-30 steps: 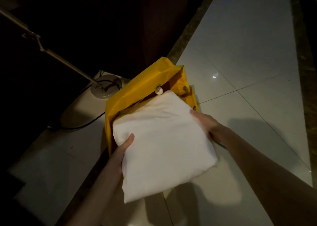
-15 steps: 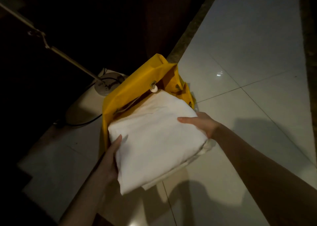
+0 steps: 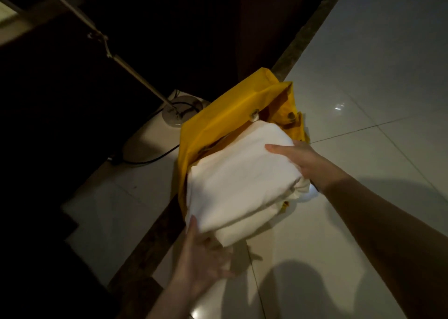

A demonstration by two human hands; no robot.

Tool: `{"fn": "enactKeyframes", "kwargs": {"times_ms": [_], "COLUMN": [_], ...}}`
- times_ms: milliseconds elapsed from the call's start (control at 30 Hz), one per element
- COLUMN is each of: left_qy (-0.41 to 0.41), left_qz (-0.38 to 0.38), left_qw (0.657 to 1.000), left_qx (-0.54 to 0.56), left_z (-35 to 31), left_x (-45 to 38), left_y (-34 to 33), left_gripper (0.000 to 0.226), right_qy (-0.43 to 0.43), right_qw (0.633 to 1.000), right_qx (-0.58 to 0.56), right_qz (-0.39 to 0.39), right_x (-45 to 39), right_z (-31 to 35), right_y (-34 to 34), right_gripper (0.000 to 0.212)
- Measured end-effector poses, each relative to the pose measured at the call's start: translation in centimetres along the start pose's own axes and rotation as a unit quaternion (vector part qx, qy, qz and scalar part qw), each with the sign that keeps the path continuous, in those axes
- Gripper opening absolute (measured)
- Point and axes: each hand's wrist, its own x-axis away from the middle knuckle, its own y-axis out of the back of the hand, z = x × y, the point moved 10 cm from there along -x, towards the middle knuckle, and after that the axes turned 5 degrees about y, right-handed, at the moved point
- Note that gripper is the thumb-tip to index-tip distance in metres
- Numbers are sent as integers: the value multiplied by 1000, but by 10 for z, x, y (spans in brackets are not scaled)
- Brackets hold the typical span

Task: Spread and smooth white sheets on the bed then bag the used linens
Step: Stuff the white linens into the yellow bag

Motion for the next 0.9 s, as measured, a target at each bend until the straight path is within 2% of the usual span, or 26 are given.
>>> {"fn": "enactKeyframes", "kwargs": {"times_ms": [100, 167, 233, 300, 367, 467, 533, 600, 667, 733, 900], "left_qy": [109, 76, 12, -14, -24, -69, -79, -84, -92, -100, -126], "left_qz": [94, 124, 72, 33, 9, -37, -15, -3, -16, -17, -3], "left_qw": [988, 985, 986, 982, 982, 987, 986, 984, 982, 979, 979], "left_qx": [55, 91, 152, 184, 186, 139, 148, 160, 164, 177, 160], "left_z": [29, 12, -16, -25, -25, -32, -39, -45, -51, -53, -58], "left_x": [-10, -15, -21, -25, -26, -31, -34, -35, -35, -34, -47], "left_y": [-35, -71, -88, -97, -102, -93, -94, -95, -94, -98, -97], "left_gripper": [97, 104, 96, 78, 62, 36, 37, 48, 52, 47, 51], "right_qy": [-6, -3, 3, 14, 30, 37, 25, -14, -50, -77, -94], "right_qw": [1000, 999, 999, 1000, 999, 998, 995, 993, 993, 994, 995], "right_qx": [-22, -35, -37, -15, 2, 9, -24, -71, -81, -68, -14], "right_qz": [-8, 2, 11, 21, 29, 57, 94, 90, 73, 45, -38], "right_x": [-1, 3, 5, 8, 11, 11, 10, 5, 6, 5, 4], "right_z": [-2, 1, 0, -1, -4, -10, -14, -23, -28, -38, -69], "right_y": [0, -7, -12, -13, -13, -14, -19, -15, -3, 19, 66], "right_gripper": [69, 59, 59, 53, 43, 51, 56, 62, 58, 63, 63]}}
